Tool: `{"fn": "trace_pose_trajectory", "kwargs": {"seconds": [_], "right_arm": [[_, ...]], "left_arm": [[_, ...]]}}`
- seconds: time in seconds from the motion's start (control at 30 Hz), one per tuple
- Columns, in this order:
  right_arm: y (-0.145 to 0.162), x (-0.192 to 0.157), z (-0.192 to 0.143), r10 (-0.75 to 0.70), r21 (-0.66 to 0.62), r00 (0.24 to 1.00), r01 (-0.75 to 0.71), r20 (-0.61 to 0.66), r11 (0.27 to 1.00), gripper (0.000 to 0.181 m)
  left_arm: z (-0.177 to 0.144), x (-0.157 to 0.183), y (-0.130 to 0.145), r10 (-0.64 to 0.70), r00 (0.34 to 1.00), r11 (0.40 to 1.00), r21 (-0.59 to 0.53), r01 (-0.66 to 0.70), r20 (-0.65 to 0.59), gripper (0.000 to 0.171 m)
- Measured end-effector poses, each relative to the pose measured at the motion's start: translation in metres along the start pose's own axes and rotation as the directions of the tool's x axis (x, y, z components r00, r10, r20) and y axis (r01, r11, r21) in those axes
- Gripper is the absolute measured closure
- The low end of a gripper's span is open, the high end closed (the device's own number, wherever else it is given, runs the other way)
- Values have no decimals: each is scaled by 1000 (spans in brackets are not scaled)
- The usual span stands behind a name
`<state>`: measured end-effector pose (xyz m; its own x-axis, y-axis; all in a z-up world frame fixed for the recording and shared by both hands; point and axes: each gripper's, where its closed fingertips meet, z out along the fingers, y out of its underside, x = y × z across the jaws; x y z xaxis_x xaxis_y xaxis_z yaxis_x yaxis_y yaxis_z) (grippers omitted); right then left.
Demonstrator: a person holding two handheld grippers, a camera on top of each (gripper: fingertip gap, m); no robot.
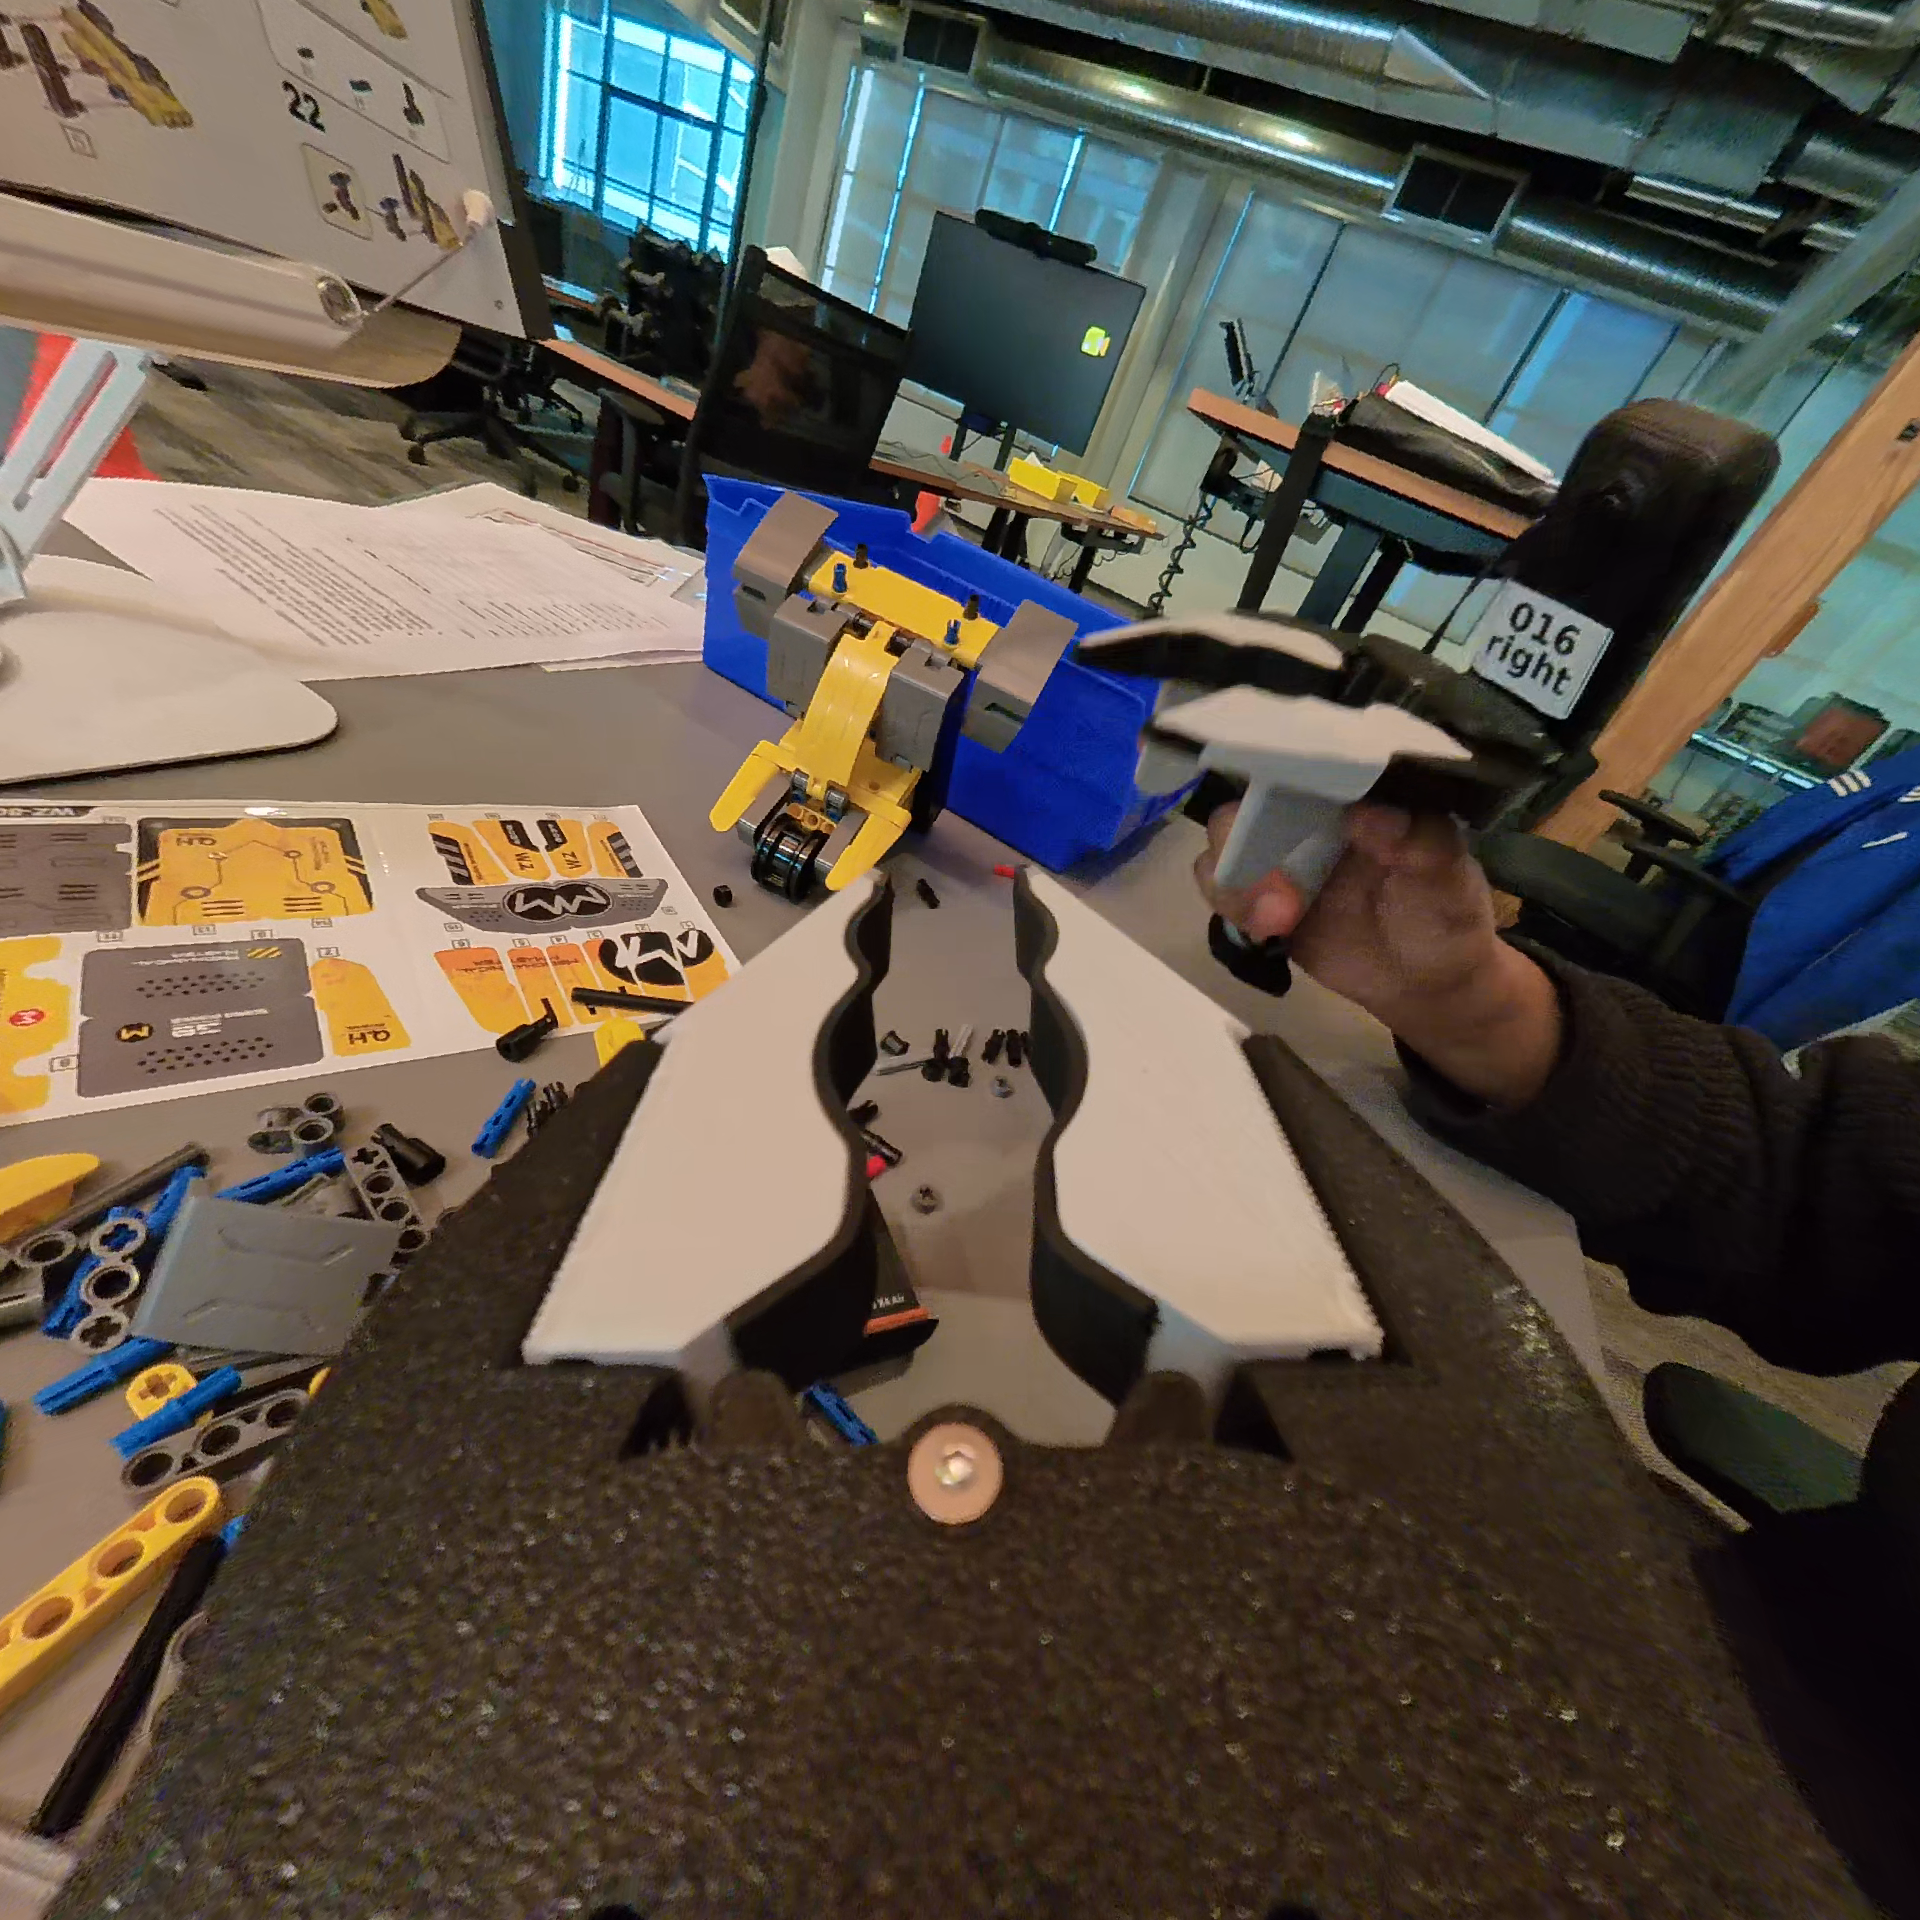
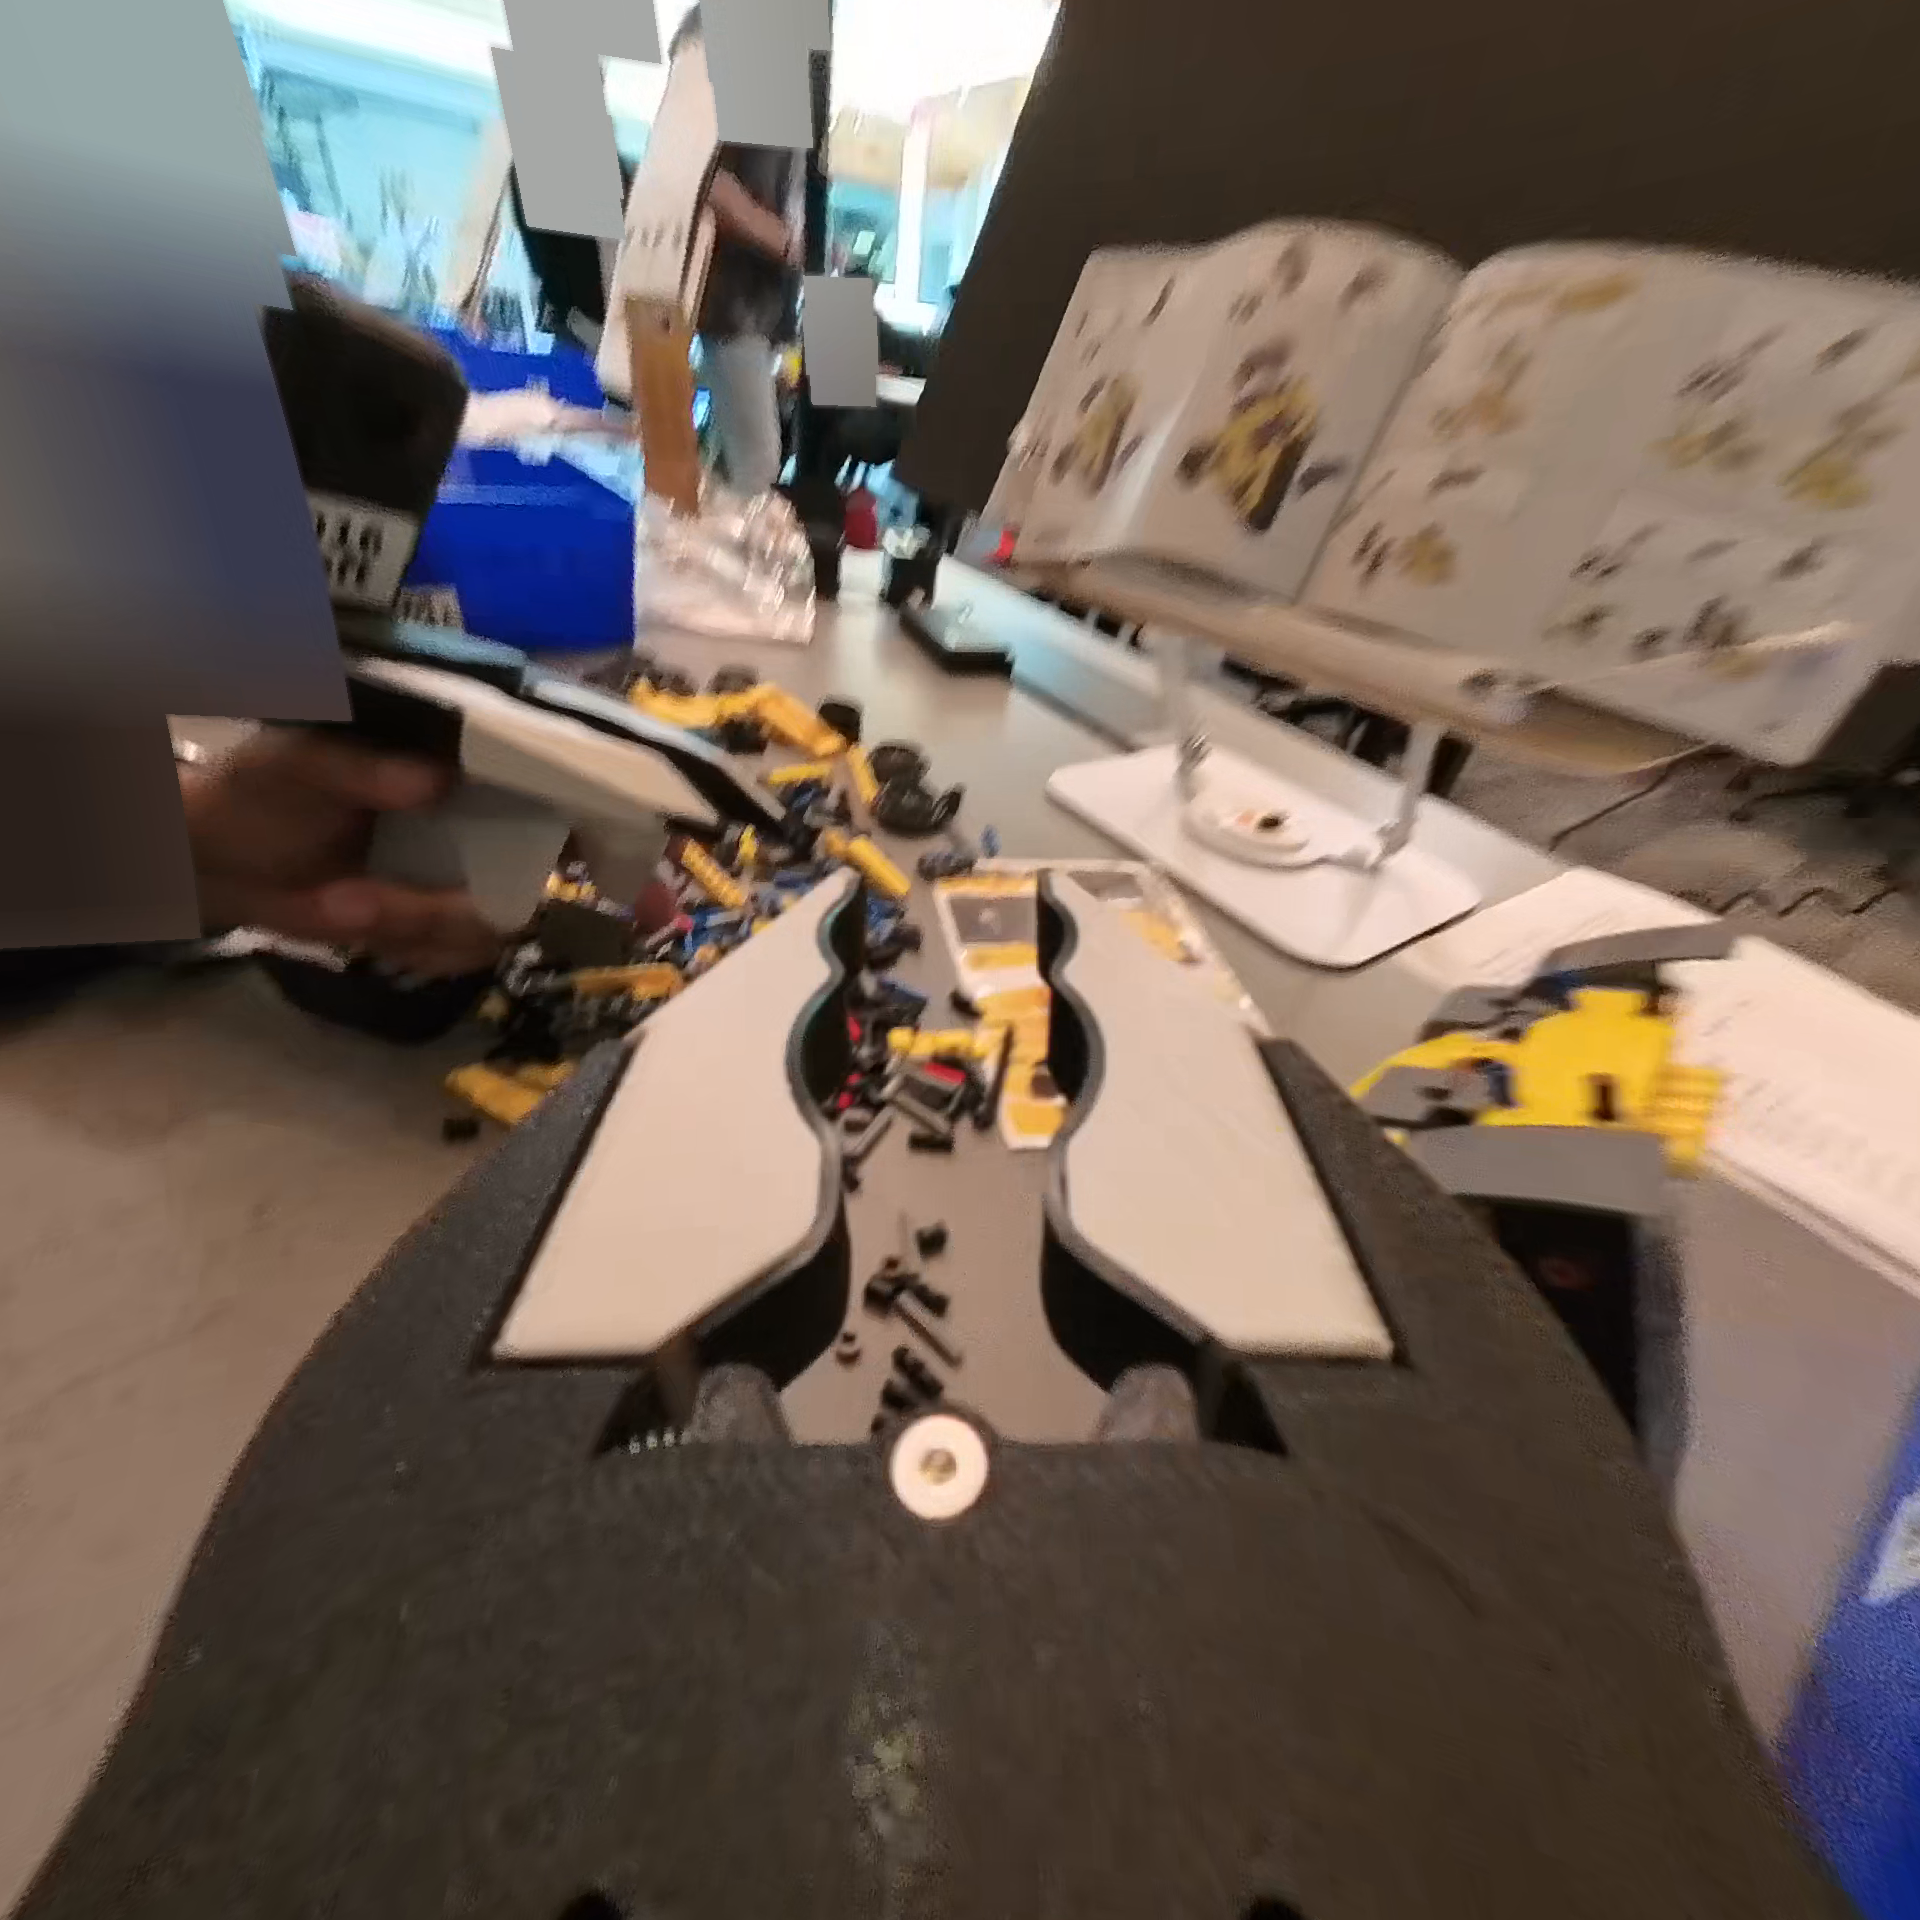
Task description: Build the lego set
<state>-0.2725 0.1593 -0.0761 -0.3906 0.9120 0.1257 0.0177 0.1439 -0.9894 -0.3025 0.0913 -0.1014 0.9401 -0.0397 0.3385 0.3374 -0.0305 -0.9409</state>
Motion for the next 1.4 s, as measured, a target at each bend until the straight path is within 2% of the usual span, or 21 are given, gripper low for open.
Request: {"fn": "trace_pose_trajectory", "kwargs": {"seconds": [0.1,0.17,0.4,0.6,0.77,0.9,1.07,1.2,1.27,1.33,1.4], "right_arm": [[-20,15,-16,42,112,998,-37,-44,993,149],[-21,18,-19,79,126,997,-74,-28,989,149],[3,0,-2,163,34,985,-165,63,986,149],[20,-18,10,145,-44,984,-141,103,989,149],[21,-17,11,143,-51,985,-138,97,989,149],[19,-17,9,187,-41,977,-183,107,982,149],[22,-17,10,197,-56,974,-191,111,980,149],[22,-15,10,164,-66,982,-159,91,985,149],[19,-12,8,145,-56,987,-141,74,988,149],[17,-11,7,145,-49,987,-142,74,989,149],[16,-12,6,147,-45,986,-144,79,989,149]], "left_arm": [[0,1,0,-13,1000,1000,1,13,-9,149],[0,0,1,-7,1000,1000,-1,7,0,149],[-4,-7,-9,-10,999,999,47,8,35,149],[-21,-27,-35,-38,993,987,161,19,115,150],[-47,-48,-63,-92,980,960,276,41,175,149],[-65,-52,-81,-138,981,941,326,86,140,158],[-104,-71,-107,-102,960,897,441,-24,261,168],[-116,-91,-104,-107,952,918,395,-16,287,171],[-128,-103,-107,-121,937,912,409,-25,328,171],[-140,-114,-113,-103,914,904,421,-79,392,171],[-160,-130,-119,-7,856,913,353,-206,517,171]]}}
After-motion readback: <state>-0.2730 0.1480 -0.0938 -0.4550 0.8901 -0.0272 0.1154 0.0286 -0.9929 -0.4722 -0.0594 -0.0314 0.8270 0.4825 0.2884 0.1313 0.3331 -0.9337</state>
